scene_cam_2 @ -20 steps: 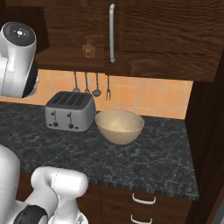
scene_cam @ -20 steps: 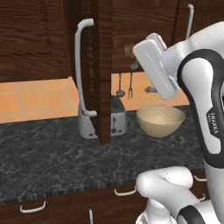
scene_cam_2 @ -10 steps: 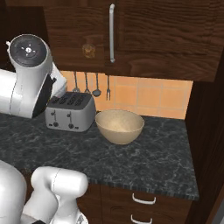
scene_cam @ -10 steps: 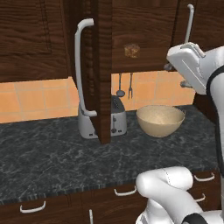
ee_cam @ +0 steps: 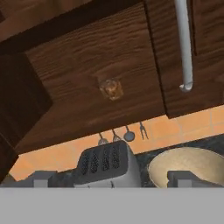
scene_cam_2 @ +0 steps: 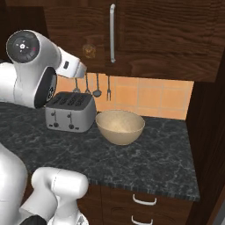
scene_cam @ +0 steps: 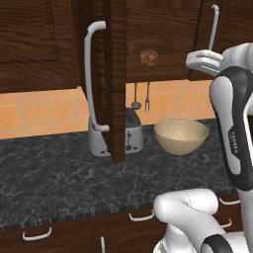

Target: Open the cabinet, pick up the bread from the cabinet and place it in the basket. Then move the basket to the dining counter.

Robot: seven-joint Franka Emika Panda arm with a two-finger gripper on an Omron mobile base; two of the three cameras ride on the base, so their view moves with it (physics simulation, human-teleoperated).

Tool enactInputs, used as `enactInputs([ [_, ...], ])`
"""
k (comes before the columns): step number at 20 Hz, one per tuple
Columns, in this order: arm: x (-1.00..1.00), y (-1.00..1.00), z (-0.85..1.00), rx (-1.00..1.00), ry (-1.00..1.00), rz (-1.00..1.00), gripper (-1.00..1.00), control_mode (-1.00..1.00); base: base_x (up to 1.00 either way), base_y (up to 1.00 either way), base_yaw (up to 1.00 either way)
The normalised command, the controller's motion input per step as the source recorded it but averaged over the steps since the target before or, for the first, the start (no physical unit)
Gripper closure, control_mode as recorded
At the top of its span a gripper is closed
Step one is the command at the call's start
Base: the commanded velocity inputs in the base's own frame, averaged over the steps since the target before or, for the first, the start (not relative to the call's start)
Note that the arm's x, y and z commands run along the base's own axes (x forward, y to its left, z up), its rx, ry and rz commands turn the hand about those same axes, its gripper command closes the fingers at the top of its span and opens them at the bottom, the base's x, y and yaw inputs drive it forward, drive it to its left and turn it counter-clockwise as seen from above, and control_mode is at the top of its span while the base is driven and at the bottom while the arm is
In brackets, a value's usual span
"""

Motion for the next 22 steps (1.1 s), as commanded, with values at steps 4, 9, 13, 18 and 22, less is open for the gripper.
enactInputs([
  [4,0.78,-0.69,0.38,-0.2,0.22,0.0,-1.0,-1.0,0.0,0.0,0.0],
  [9,0.81,-0.5,0.07,-0.05,0.02,-0.01,-1.0,-1.0,0.0,0.0,0.0],
  [13,0.76,-0.43,-0.13,-0.06,0.01,-0.07,-1.0,-1.0,0.0,0.0,0.0],
  [18,0.53,-0.42,-0.4,-0.04,-0.06,-0.07,-1.0,-1.0,0.0,0.0,0.0],
  [22,0.73,-0.31,-0.08,0.0,-0.05,-0.1,-1.0,-1.0,0.0,0.0,0.0],
])
